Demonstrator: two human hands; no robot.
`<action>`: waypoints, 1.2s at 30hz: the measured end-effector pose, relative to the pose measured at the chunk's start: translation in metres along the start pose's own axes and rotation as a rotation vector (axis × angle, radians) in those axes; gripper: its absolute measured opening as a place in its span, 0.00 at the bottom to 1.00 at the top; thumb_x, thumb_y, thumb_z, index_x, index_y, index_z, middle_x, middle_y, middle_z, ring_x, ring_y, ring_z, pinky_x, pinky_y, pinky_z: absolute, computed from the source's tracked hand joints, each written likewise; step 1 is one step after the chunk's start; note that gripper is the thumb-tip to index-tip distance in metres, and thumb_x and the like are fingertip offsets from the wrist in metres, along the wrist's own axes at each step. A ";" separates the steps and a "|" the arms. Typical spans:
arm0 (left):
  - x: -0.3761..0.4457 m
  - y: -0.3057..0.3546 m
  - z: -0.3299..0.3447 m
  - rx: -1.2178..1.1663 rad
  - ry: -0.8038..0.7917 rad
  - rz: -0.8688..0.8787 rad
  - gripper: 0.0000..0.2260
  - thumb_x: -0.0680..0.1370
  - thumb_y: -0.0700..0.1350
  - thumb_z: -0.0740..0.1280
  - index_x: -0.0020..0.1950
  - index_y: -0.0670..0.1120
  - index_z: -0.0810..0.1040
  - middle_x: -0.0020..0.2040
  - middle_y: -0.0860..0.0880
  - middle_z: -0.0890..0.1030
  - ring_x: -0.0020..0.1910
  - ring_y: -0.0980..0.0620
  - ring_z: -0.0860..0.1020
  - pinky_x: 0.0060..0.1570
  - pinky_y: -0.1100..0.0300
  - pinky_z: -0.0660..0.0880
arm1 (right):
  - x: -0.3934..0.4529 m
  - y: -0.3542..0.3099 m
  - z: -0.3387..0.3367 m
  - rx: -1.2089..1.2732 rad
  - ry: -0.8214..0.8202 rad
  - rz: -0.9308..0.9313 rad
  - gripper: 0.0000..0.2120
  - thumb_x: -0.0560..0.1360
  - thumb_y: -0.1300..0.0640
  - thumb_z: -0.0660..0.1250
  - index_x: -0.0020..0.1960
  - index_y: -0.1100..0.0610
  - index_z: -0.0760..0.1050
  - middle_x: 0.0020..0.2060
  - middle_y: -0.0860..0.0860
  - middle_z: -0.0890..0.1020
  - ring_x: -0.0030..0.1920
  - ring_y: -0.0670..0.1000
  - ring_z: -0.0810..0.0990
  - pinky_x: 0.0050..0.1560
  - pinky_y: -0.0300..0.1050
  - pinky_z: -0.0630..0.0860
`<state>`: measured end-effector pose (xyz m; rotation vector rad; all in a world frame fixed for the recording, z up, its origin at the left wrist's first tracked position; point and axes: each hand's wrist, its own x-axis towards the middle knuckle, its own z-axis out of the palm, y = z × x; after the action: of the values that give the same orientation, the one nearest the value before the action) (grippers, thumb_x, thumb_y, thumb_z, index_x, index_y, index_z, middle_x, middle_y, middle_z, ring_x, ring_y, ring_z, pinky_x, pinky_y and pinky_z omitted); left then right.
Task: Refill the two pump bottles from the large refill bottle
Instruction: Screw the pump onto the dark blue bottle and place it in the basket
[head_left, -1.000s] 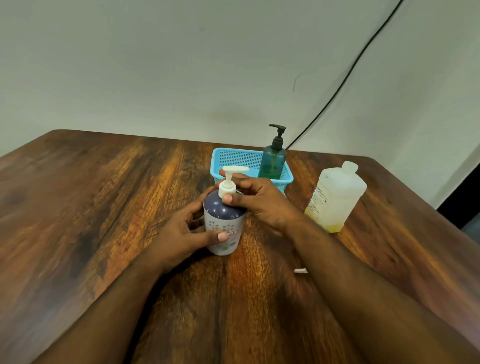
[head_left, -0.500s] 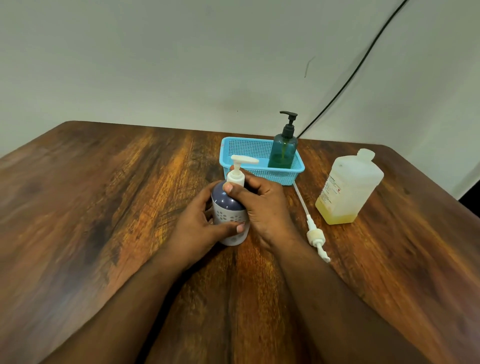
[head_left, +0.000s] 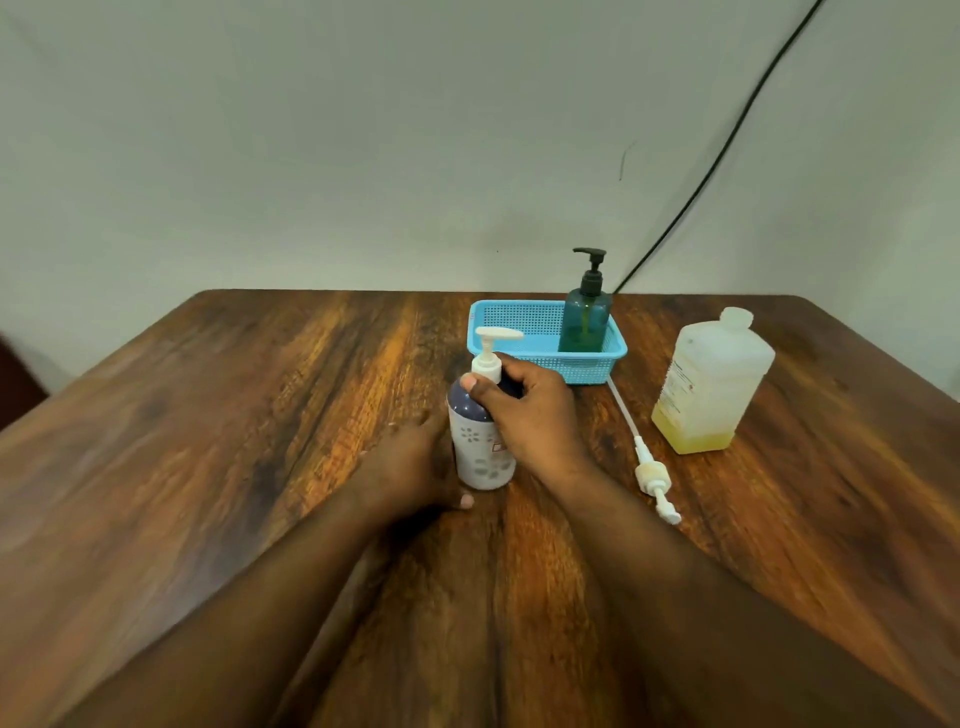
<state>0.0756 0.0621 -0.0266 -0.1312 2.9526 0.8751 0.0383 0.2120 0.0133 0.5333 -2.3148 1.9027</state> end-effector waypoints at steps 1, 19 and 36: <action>0.004 -0.004 -0.008 0.170 -0.100 -0.075 0.50 0.61 0.62 0.77 0.77 0.56 0.55 0.72 0.50 0.67 0.70 0.47 0.68 0.68 0.47 0.69 | 0.002 -0.003 -0.003 -0.028 -0.003 0.003 0.12 0.72 0.51 0.72 0.54 0.53 0.81 0.45 0.42 0.82 0.49 0.42 0.80 0.52 0.41 0.77; 0.090 0.017 -0.025 0.549 -0.493 -0.186 0.66 0.48 0.73 0.75 0.75 0.67 0.36 0.80 0.43 0.39 0.78 0.37 0.45 0.71 0.31 0.53 | 0.149 -0.043 -0.029 -0.293 0.190 -0.168 0.13 0.67 0.47 0.74 0.48 0.52 0.83 0.41 0.44 0.81 0.44 0.45 0.80 0.45 0.44 0.78; 0.098 0.011 -0.024 0.489 -0.503 -0.188 0.59 0.59 0.67 0.77 0.75 0.67 0.38 0.79 0.44 0.37 0.78 0.36 0.42 0.71 0.29 0.51 | 0.182 0.024 -0.007 -0.430 0.163 0.134 0.16 0.70 0.45 0.70 0.42 0.59 0.81 0.37 0.51 0.82 0.39 0.51 0.80 0.38 0.47 0.74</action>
<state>-0.0233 0.0518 -0.0091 -0.1352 2.5269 0.1164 -0.1405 0.1853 0.0454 0.1725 -2.5900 1.3629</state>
